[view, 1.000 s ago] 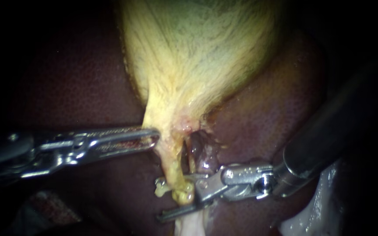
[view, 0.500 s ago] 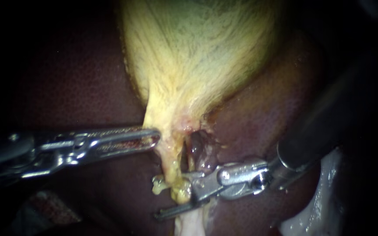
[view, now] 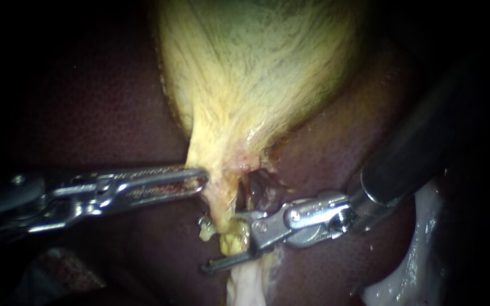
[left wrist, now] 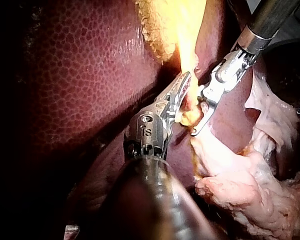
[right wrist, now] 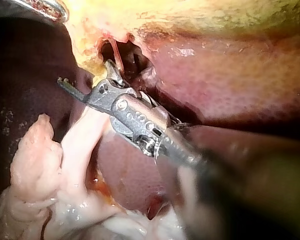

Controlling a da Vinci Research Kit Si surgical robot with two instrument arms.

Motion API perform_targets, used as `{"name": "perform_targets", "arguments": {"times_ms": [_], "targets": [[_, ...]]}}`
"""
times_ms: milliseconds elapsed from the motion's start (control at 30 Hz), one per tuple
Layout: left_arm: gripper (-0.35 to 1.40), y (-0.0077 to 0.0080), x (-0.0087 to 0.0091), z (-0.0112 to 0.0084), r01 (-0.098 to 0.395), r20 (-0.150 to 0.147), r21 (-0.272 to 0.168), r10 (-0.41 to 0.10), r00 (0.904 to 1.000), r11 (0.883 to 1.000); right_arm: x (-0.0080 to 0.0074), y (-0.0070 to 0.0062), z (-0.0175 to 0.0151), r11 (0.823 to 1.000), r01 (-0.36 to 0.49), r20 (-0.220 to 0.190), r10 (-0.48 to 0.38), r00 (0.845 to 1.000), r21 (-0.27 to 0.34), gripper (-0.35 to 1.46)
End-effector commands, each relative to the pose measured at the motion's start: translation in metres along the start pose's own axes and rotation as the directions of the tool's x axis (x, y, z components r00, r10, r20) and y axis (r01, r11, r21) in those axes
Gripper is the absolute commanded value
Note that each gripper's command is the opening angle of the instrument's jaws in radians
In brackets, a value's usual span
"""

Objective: Going back first clip left tube

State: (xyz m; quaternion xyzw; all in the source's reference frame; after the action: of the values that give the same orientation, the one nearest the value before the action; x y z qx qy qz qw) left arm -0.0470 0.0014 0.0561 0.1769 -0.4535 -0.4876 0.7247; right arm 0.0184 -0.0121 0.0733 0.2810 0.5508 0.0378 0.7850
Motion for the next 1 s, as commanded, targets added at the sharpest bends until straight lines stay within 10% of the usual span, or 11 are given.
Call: {"name": "perform_targets", "arguments": {"times_ms": [33,1000], "targets": [[-0.05,0.0,0.0,0.0,0.0,0.0,0.001,0.0,1.0,1.0,0.0001,0.0001,-0.0001,1.0,-0.001,0.0,0.001,1.0,0.0,0.6],[-0.05,0.0,-0.0001,0.0003,0.0,0.0,0.0,0.0,1.0,1.0,-0.0008,-0.0027,0.0014,0.991,-0.137,0.002,0.137,0.991,-0.002,0.59]]}}
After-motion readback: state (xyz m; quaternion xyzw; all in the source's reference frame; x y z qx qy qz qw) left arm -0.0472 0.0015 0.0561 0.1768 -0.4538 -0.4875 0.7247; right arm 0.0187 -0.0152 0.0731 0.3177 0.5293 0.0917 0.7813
